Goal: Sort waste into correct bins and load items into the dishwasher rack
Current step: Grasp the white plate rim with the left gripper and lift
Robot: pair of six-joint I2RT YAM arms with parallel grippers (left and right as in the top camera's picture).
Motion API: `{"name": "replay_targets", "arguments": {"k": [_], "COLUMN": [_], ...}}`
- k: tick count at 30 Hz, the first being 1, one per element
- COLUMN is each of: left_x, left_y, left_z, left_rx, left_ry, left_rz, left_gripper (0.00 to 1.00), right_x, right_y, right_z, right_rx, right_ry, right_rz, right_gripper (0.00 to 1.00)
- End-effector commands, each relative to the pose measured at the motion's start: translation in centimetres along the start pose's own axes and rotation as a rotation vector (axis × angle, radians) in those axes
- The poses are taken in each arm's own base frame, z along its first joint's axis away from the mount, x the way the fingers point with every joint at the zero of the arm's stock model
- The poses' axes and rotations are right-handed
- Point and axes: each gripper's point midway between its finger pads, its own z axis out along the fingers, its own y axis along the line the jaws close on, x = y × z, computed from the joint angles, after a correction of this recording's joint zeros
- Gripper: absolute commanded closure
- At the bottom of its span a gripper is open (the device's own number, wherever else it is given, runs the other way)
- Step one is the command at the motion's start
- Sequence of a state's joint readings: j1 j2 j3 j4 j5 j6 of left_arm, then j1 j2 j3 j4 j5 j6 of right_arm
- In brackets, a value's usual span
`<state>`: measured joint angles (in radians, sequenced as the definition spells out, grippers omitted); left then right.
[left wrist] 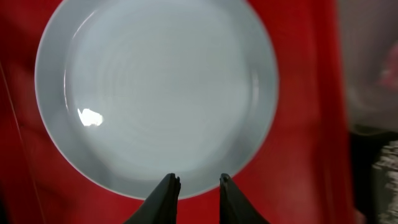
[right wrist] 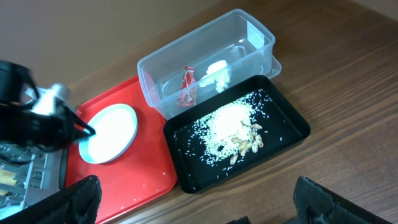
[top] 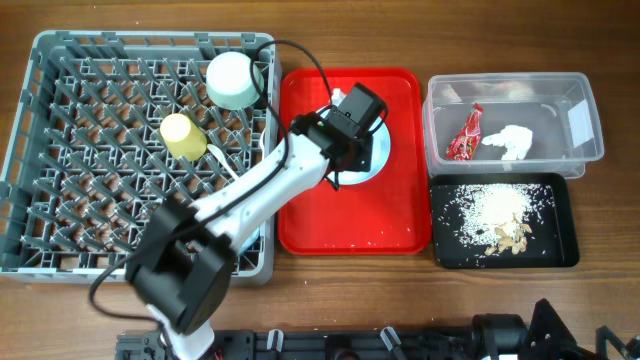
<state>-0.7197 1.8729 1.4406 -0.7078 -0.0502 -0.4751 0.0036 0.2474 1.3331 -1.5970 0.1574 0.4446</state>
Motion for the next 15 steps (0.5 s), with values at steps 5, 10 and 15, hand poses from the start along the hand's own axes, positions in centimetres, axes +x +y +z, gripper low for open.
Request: {"name": "replay_targets", "arguments": {"k": [5, 10, 15], "left_x": [0.0, 0.7, 0.7], "left_y": [-7.1, -7.9, -7.3], "left_z": [-0.7, 3.2, 5.8], "left_rx": [0.114, 0.092, 0.055], "left_ry": [-0.13, -0.125, -0.133], "left_rz": [0.108, 0.127, 0.122], "left_gripper": [0.68, 0.67, 0.64], "right_x": [0.0, 0.0, 0.0], "right_y": [0.0, 0.0, 0.0], "right_z": [-0.2, -0.2, -0.2], "right_rx": [-0.006, -0.006, -0.006], "right_ry": [-0.009, -0.009, -0.009], "right_rz": [0.005, 0.005, 0.005], "right_gripper": [0.0, 0.0, 0.0]}}
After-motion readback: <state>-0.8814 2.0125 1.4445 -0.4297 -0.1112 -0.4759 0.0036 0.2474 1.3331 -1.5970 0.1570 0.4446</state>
